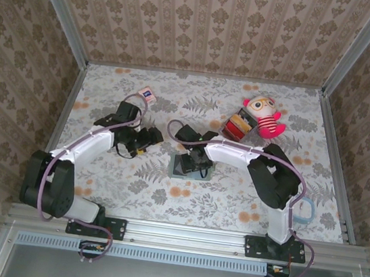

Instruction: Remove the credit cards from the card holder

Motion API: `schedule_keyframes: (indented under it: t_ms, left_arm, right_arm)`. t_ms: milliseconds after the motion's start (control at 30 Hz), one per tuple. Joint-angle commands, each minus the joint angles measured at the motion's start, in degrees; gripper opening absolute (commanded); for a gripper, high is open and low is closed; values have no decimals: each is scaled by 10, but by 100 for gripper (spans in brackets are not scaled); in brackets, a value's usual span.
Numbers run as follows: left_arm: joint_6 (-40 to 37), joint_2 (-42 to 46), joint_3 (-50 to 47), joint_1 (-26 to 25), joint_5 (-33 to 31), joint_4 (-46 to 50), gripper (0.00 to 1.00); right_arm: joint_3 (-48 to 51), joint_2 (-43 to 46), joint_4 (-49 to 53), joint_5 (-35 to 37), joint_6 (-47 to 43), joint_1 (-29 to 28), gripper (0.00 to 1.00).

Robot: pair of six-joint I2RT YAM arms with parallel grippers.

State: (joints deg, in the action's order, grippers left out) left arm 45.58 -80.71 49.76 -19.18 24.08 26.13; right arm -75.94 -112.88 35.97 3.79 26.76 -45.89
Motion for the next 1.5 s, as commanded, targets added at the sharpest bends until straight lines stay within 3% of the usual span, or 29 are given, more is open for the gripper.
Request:
schedule_keyframes:
  t_ms: [0, 233, 367, 767, 1333, 1467]
  left_arm:
    - [10, -14, 2, -9, 29, -19, 73]
    - [12, -60, 7, -40, 84, -61, 44]
    - [-2, -81, 26, -60, 90, -49, 36]
    - [13, -139, 39, -111, 100, -81, 33]
    - [27, -191, 42, -120, 115, -122, 30]
    - [37, -198, 45, -120, 118, -141, 34]
  right_arm:
    - [46, -34, 12, -11, -6, 18, 52]
    - [48, -35, 7, -22, -13, 23, 52]
    - [49, -37, 3, -27, -13, 24, 51]
    - [73, -20, -30, -53, -10, 33, 47]
    - [103, 24, -92, -62, 50, 40, 36]
    - [122, 37, -129, -76, 52, 41, 33]
